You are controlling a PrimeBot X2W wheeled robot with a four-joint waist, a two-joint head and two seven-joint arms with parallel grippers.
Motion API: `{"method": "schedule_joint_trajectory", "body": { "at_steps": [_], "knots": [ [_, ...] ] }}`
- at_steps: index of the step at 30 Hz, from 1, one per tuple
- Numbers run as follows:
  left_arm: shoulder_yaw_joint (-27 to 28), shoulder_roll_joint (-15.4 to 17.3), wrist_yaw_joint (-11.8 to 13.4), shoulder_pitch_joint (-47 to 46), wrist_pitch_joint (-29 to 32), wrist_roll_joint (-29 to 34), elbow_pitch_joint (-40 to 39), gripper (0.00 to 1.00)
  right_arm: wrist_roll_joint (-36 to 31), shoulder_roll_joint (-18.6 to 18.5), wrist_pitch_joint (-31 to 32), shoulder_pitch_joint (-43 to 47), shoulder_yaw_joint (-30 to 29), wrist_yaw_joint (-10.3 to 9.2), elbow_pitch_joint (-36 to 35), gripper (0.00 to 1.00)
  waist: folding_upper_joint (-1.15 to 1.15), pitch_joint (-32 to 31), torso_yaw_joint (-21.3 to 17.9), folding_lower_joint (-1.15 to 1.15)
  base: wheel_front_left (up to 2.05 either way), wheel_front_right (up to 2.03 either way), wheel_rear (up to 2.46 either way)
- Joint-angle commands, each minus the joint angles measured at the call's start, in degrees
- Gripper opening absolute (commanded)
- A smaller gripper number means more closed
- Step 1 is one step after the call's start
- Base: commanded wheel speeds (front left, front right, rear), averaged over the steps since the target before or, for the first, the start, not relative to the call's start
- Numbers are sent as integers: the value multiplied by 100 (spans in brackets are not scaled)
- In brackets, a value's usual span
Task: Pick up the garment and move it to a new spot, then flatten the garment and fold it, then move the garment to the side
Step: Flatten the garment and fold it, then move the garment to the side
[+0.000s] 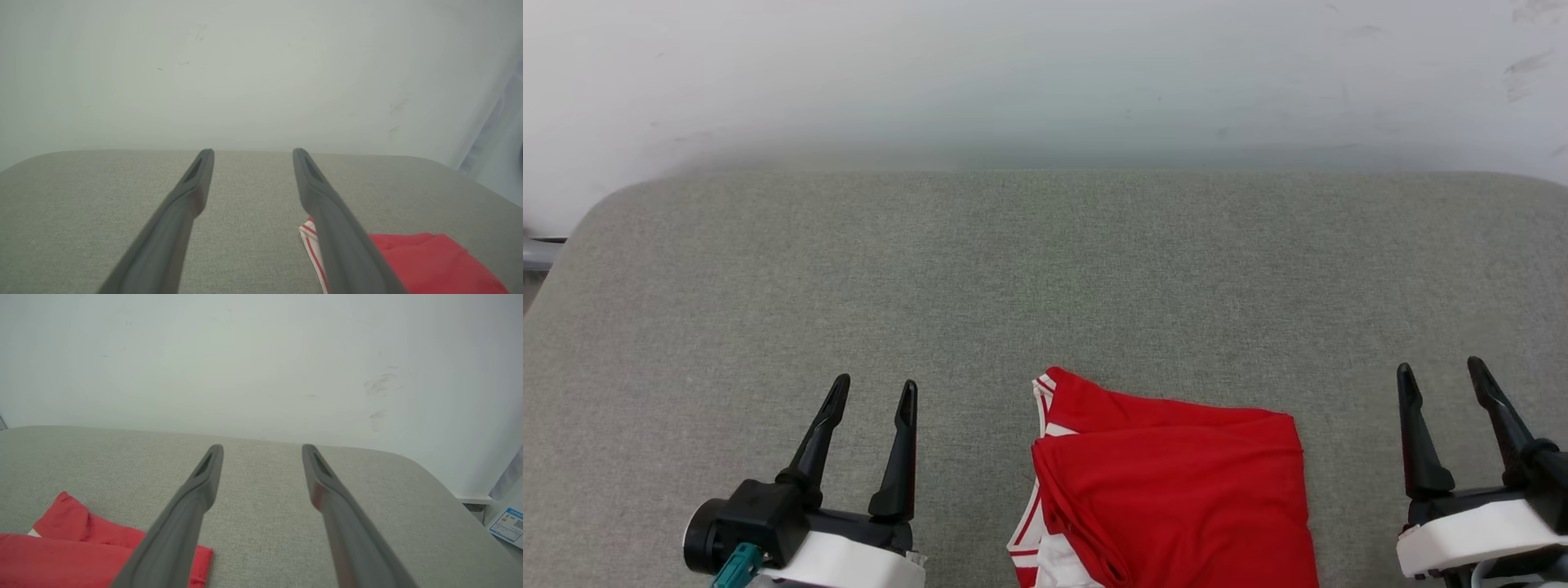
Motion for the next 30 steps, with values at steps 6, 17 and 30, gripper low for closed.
{"method": "schedule_joint_trajectory", "body": {
  "at_steps": [6, 17, 30],
  "knots": [
    [-62, 32, -10, 13, -12, -38, 66, 100, -65, 159, -79, -10, 24, -5, 126, 100, 0, -36, 27, 0, 0, 0, 0],
    [-131, 66, -10, 1, -12, 2, 104, 100, 243, 33, 770, -111, 195, -5, 98, 100, 0, -67, 64, 0, 0, 0, 0],
    [-247, 77, -10, -162, -12, 88, 89, 100, 1282, -65, 5537, 68, 294, -4, -791, 100, 0, 132, 174, 0, 0, 0, 0]
  ]
}}
